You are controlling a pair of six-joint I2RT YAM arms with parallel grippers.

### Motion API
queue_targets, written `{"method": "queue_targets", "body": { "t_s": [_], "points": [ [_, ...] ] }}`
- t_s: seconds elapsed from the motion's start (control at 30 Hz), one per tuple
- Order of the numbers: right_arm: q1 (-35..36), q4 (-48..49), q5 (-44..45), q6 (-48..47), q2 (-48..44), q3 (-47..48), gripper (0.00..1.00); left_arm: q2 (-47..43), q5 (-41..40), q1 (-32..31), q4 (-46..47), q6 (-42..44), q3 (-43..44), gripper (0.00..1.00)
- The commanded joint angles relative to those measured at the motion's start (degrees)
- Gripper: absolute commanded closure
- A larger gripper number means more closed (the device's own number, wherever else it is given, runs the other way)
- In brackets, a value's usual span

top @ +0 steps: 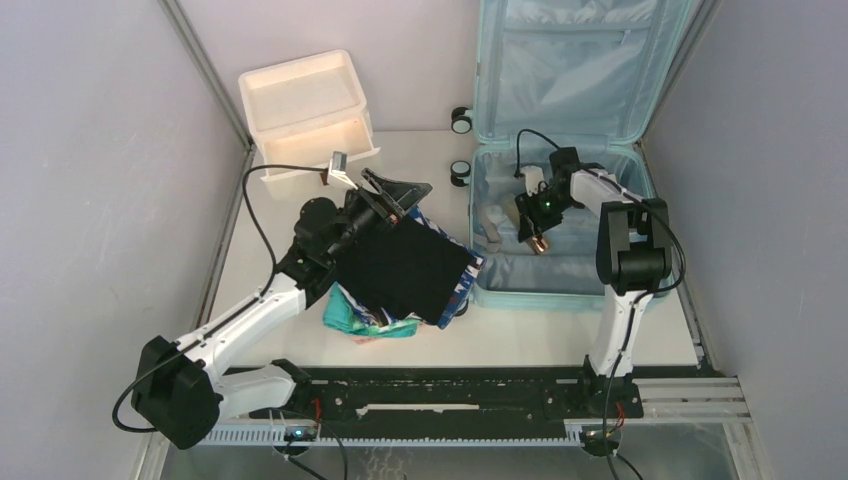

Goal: Open, take out, and arrange the luggage

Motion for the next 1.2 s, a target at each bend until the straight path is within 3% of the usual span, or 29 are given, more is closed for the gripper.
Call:
{"method": "queue_targets", "body": {
  "t_s": [0.0, 0.27, 0.6, 0.83, 1.17],
  "points": [
    [-4.67, 1.61, -5.33, 0.25, -4.72, 2.46, 0.98, -0.01, 1.68, -0.48, 1.94, -0.06, 2.71, 0.20],
    [-11.32, -10.42, -28.30, 0.29, -9.06, 10.10, 1.00, 5.04, 4.94, -1.64, 3.53, 0.42, 6.83, 0.20],
    [-10.39, -9.97, -50.80, 11.81, -15.10, 13.17, 1.00, 13.63, 3.72, -5.23, 6.71, 4.39, 13.29, 0.20],
    [-5.00, -8.88, -55.74, 15.08, -18.71, 12.53, 1.00, 19.31, 1.00, -7.26, 11.39, 5.13, 17.66, 0.19],
    [2.48, -3.55, -55.55, 18.43, -22.48, 8.58, 1.00, 24.17, 0.16, -8.27, 14.97, 4.04, 20.38, 0.19]
  ]
}}
